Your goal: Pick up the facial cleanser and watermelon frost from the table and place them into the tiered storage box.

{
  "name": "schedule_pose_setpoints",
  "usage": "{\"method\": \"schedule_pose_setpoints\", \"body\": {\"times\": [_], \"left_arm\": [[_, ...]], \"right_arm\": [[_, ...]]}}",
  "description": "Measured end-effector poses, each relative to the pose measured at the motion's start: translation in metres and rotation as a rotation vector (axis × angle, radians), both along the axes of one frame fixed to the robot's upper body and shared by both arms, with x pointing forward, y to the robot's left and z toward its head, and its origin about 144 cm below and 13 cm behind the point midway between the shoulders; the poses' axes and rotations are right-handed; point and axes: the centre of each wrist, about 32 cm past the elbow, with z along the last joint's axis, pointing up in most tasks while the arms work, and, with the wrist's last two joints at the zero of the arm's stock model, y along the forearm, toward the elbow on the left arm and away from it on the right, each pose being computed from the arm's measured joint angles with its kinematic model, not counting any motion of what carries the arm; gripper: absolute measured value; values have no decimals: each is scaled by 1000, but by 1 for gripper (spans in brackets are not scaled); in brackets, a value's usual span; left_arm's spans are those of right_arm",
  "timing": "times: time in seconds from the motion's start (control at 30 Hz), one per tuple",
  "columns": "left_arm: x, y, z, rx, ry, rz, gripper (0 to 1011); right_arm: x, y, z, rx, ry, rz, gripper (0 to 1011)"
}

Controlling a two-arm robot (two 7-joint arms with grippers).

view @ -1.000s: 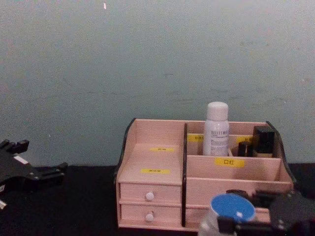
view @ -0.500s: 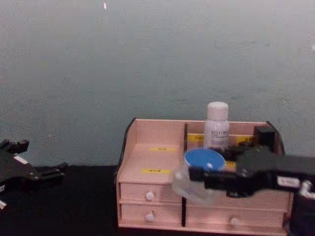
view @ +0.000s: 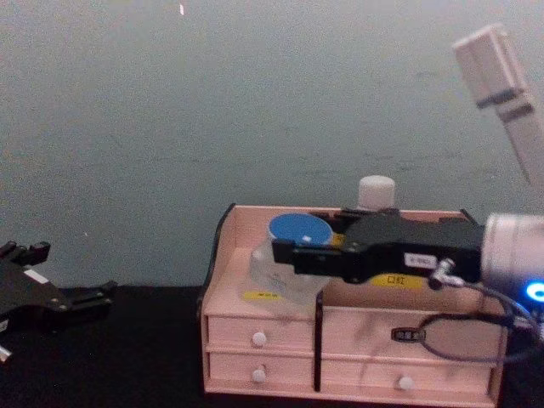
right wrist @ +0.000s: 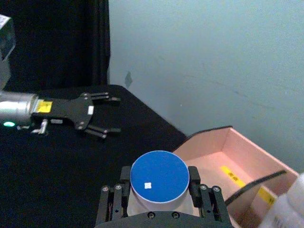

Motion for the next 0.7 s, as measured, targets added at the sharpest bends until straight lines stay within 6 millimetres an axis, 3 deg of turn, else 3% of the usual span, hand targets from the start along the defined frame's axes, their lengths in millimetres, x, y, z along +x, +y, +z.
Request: {"method": "schedule_pose_setpoints", "body": {"times": [0.7], "left_arm": [[0, 0, 0, 0, 0, 0, 1001]], "right_arm": [[50, 31, 1, -13, 60, -73, 724]]}}
